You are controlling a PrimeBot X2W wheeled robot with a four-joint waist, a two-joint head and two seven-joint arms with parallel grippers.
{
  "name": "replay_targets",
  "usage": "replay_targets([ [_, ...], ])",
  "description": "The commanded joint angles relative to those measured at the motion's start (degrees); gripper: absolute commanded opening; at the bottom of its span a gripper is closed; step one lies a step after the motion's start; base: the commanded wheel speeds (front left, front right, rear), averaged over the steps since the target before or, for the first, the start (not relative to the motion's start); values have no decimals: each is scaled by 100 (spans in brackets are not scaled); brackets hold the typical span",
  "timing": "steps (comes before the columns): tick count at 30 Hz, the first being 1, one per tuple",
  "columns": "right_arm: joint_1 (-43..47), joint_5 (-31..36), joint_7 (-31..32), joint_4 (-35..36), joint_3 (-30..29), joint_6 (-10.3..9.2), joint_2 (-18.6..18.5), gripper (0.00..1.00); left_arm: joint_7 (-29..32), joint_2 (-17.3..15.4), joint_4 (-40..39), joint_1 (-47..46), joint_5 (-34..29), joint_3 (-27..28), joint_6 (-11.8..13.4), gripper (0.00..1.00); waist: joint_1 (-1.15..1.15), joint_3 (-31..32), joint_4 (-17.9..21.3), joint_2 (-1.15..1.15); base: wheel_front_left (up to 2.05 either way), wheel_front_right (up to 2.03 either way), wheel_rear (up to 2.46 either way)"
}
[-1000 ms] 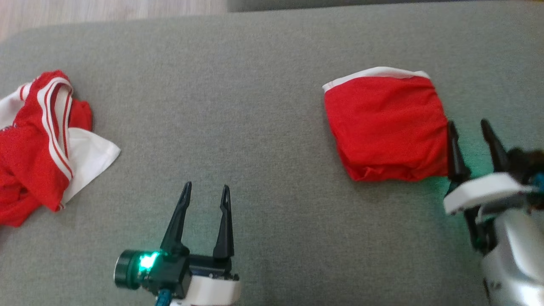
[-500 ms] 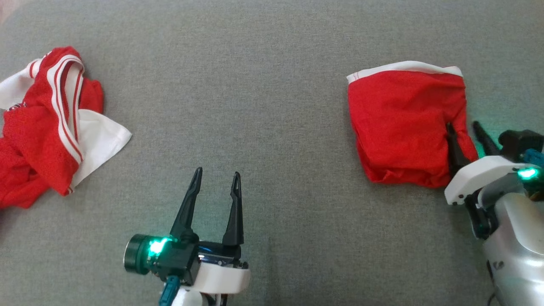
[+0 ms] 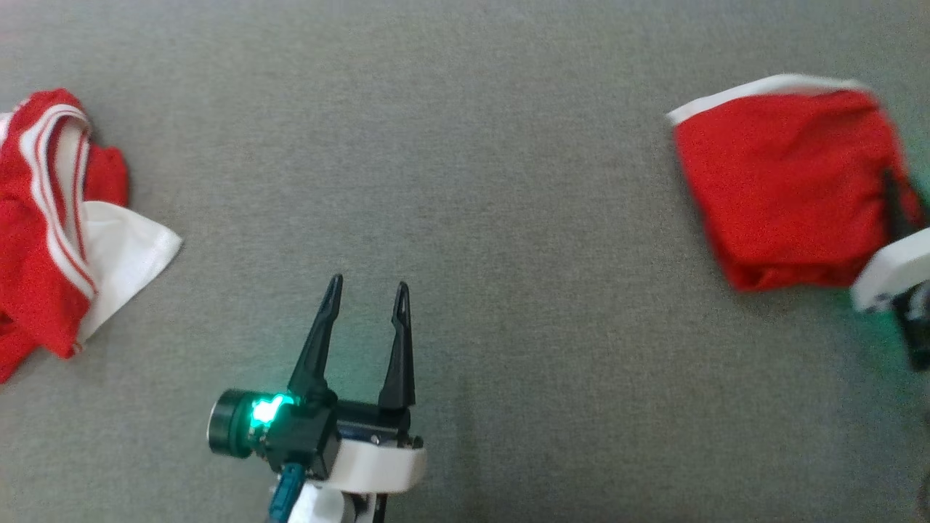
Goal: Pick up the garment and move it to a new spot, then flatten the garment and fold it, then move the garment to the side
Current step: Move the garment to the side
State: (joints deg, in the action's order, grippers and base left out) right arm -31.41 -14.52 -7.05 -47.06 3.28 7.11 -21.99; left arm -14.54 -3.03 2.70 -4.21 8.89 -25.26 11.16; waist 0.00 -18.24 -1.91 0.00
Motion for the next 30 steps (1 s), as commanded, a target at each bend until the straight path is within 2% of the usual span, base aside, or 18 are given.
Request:
replay_targets([
  [1,-152,50,-27,140,20,37,-268,0,-46,15,-207,-203,-57,189,9,100,0,-147,123,0,0,0,0],
  [10,-486,509,27,356,-492,37,-1236,0,-46,15,-199,-599,-212,252,-76,100,0,-739,375,0,0,0,0],
  [14,-578,985,24,557,-853,37,-1435,0,-46,15,-189,-777,-258,297,-112,100,0,-907,398,0,0,0,0],
  [15,-596,1109,15,595,-966,37,-1454,16,-46,15,-182,-808,-265,303,-121,100,0,-928,397,0,0,0,0],
  [16,-610,1231,5,623,-1086,37,-1450,47,-46,15,-174,-832,-268,305,-128,100,0,-942,394,0,0,0,0],
  [17,-620,1356,5,656,-1213,37,-1413,100,-46,15,-163,-850,-270,305,-134,100,0,-942,390,0,0,0,0],
  [20,-575,1721,28,769,-1608,37,-1179,100,-46,15,-102,-869,-249,280,-155,100,0,-850,349,0,0,0,0],
  [24,-332,2205,-41,987,-1843,37,-743,100,-46,15,-52,-815,-188,232,-141,100,0,-550,230,0,0,0,0],
  [27,-70,2229,-157,1120,-1765,37,-276,100,-46,15,-25,-680,-119,223,-109,100,0,-209,133,0,0,0,0],
  [30,256,2060,-289,1189,-1350,37,190,100,-46,15,2,-475,-22,245,-82,100,0,194,52,0,0,0,0],
])
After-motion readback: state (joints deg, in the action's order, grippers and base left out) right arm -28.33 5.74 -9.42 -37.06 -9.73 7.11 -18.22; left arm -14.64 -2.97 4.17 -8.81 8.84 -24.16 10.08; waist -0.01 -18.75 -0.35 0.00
